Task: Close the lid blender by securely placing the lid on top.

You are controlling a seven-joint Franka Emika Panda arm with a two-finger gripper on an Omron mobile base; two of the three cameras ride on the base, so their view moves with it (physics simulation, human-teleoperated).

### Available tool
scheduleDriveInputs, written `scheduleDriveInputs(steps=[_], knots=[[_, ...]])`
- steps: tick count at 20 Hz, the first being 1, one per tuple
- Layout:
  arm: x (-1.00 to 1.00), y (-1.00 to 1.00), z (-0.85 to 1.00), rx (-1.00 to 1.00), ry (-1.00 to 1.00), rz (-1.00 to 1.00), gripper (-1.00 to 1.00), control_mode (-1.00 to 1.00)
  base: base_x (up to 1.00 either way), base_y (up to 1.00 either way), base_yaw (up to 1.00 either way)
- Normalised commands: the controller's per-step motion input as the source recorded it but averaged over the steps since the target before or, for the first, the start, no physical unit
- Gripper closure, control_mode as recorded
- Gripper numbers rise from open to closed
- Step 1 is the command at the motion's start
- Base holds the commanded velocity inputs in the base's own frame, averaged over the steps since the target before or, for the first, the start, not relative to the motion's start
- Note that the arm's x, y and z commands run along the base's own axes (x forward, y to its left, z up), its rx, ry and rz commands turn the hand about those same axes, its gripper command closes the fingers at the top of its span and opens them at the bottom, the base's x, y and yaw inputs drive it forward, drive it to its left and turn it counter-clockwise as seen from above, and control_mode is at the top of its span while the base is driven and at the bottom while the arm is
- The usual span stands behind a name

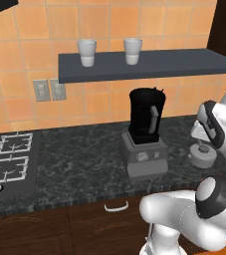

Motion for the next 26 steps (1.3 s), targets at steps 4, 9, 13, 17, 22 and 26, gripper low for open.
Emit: scheduleDriveInputs(steps=[4,9,13,17,22,26], knots=[[0.35,-0.46,-0.47,0.00,0.05,0.00,-1.00,-1.00,0.00,0.00,0.00],[0.32,-0.21,-0.53,0.00,0.03,0.00,-1.00,-1.00,0.00,0.00,0.00],[0.24,-0.04,-0.25,0.00,0.00,0.00,-1.00,-1.00,0.00,0.00,0.00],[0.18,0.00,-0.27,0.00,0.00,0.00,-1.00,-1.00,0.00,0.00,0.00],[0.21,-0.02,-0.24,0.00,0.00,0.00,-1.00,-1.00,0.00,0.00,0.00],[0.32,-0.15,-0.11,0.00,0.00,0.00,-1.00,-1.00,0.00,0.00,0.00]])
